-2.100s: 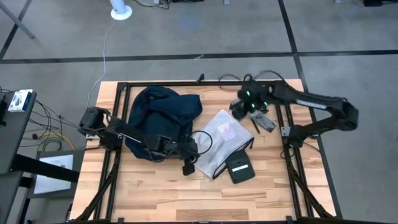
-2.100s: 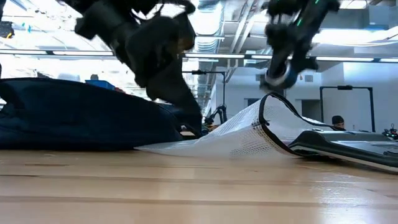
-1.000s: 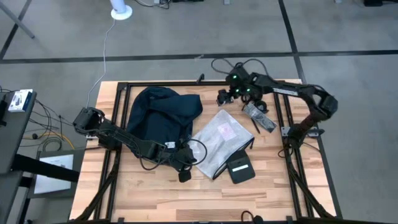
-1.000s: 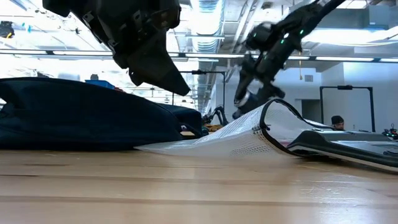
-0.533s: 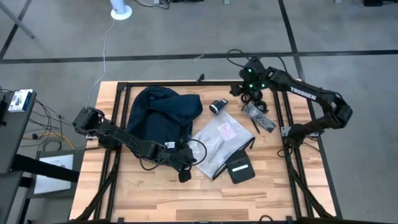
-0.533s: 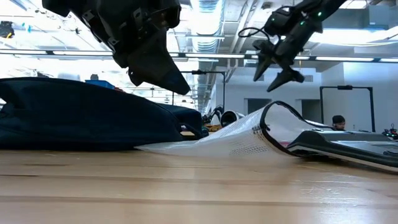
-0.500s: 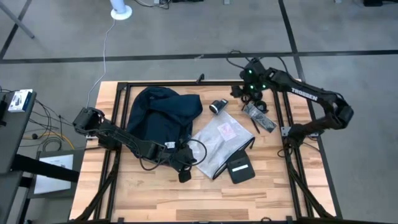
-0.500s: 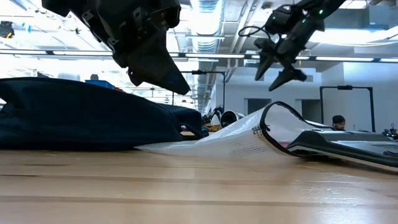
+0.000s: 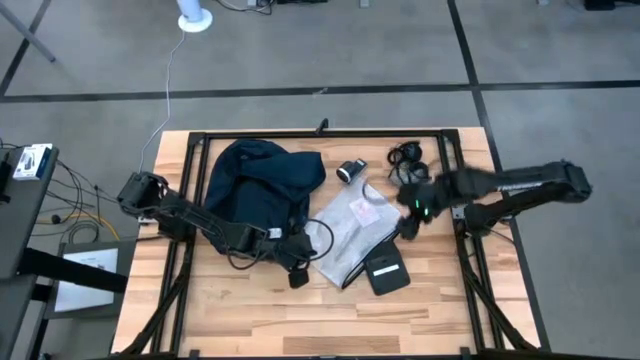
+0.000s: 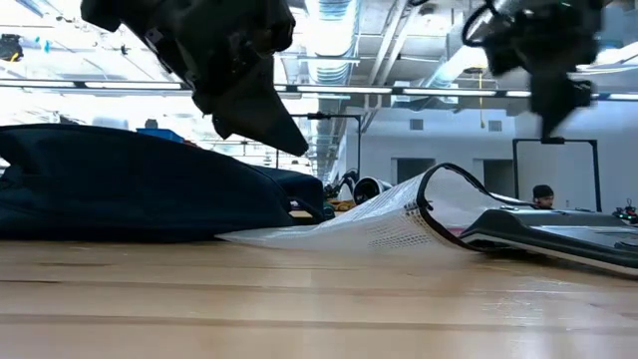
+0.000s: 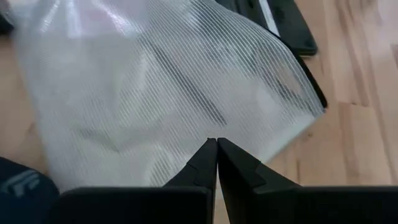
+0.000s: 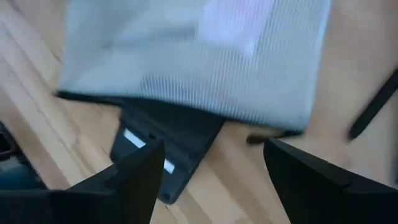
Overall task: Unpack backpack
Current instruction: Move the black calculator to the bottom right of the table
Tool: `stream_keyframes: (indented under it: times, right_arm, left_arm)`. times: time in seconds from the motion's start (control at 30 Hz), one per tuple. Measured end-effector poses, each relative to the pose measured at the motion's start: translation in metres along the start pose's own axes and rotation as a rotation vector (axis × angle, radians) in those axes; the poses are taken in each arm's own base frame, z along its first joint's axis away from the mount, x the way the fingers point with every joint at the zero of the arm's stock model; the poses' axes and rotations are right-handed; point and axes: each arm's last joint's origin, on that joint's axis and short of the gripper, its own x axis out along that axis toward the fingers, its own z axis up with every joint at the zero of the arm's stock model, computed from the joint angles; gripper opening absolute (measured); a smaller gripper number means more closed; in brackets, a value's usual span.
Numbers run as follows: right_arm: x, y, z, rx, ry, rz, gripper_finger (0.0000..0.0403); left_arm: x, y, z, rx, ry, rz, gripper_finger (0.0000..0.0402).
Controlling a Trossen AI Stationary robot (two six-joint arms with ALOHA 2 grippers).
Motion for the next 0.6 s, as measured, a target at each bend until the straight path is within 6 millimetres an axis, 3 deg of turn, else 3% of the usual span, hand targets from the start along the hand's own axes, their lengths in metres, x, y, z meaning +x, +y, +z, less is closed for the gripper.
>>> stream_keyframes:
  times: [0.13,0.27,0.43,0.6]
  right_arm:
    - [0.028,0.012,-0.030,0.015,0.049,0.040,0.0265]
    - [0.042,0.025,-0.048,-0.017,0.084,0.062,0.0265]
    - [0.053,0.028,-0.049,0.033,0.109,0.016,0.0265]
    - [0.072,0.045,-0.038,-0.003,0.014,0.096,0.0254]
  left_arm:
    - [0.003,0.009,0.003,-0.009,0.002,0.026,0.0000]
    - [0.006,0.018,0.006,-0.026,0.010,0.026,0.0000]
    - [0.009,0.024,0.008,-0.014,0.016,0.025,0.0000]
    - [0.009,0.025,0.009,0.006,0.013,0.028,0.0000]
